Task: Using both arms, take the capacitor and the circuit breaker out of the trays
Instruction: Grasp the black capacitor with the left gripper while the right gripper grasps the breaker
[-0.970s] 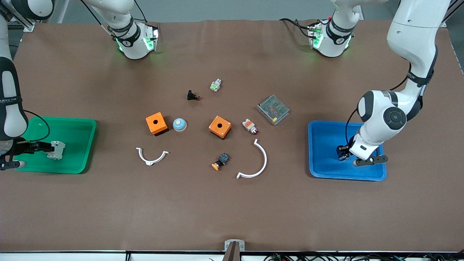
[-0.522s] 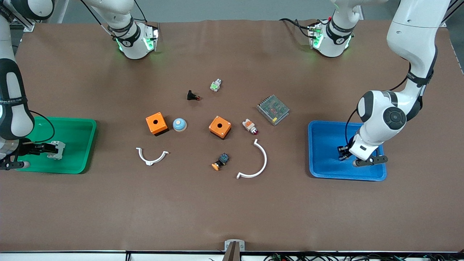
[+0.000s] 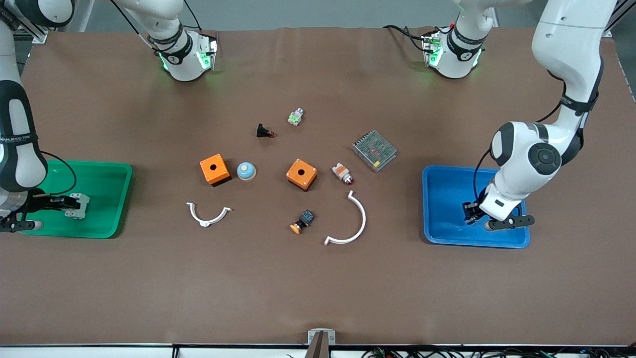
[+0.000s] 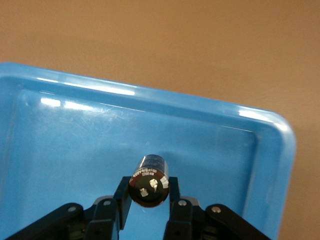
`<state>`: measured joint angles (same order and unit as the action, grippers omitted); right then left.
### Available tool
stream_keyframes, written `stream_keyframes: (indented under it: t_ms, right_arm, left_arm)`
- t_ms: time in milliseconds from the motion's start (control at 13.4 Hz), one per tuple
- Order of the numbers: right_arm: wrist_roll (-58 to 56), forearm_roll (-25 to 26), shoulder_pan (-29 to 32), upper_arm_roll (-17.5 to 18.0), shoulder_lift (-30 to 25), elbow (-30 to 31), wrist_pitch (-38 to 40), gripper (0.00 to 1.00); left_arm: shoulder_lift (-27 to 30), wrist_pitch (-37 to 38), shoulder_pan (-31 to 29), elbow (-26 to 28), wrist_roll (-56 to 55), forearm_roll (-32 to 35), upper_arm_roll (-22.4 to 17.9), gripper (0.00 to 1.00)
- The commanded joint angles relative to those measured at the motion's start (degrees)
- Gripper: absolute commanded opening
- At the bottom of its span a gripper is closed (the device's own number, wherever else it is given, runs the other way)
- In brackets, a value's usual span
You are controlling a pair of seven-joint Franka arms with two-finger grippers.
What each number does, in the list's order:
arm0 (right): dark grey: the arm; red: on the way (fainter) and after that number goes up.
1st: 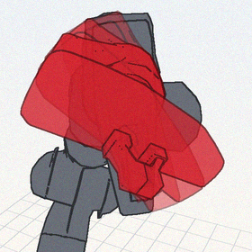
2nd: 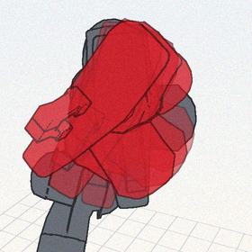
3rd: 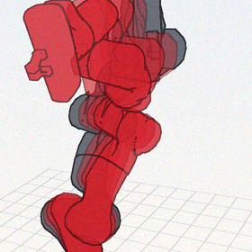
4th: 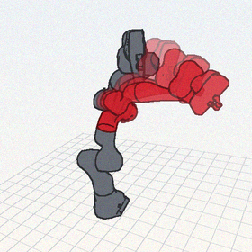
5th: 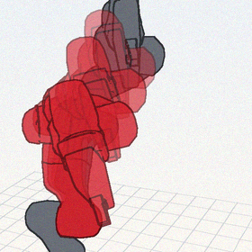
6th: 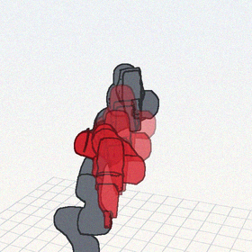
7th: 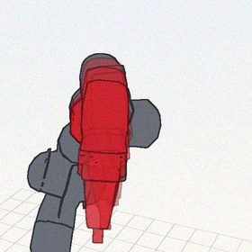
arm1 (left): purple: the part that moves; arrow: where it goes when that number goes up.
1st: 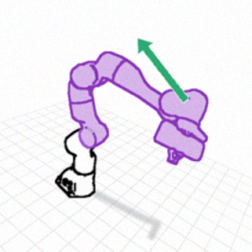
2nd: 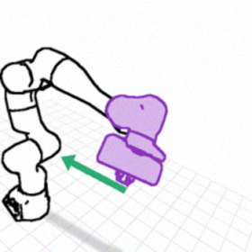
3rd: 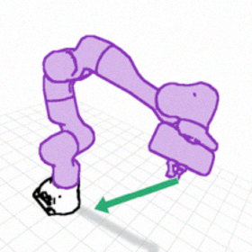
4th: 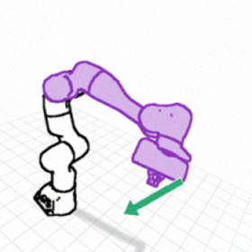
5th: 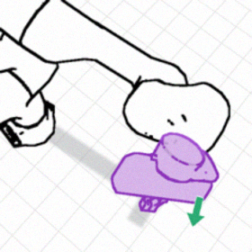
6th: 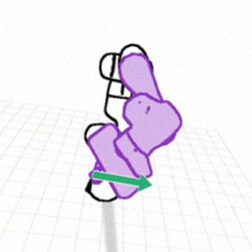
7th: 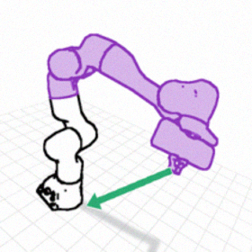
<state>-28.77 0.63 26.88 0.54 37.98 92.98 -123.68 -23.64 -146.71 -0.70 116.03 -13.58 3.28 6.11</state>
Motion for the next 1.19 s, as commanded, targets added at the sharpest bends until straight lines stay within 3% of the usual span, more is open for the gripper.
stream_keyframes:
  t_ms: [0, 522, 821, 1119]
  right_arm:
    - [1.5, 0.2, 0.2, 0.4, -0.7, 0.5, 1.6, 0.51]
    - [1.3, 0.4, 0.0, 0.4, -0.9, -0.4, 1.6, 0.13]
    - [1.4, 2.3, -1.8, 0.6, -3.8, -2.4, 6.1, 0.15]
    - [6.7, 3.1, -7.4, 0.7, -9.2, -5.1, 19.0, 0.15]
  left_arm:
    - [3.9, 7.5, -0.2, -2.0, -0.5, -0.7, 1.3, 0.0]
    - [3.8, 12.1, 0.1, -5.6, -10.8, -0.7, 6.5, 0.0]
    - [3.6, 12.2, 0.1, -5.5, -11.8, -0.6, 7.1, 0.0]
    - [4.0, 13.0, -0.2, -4.9, -11.7, -0.6, 7.2, 0.0]
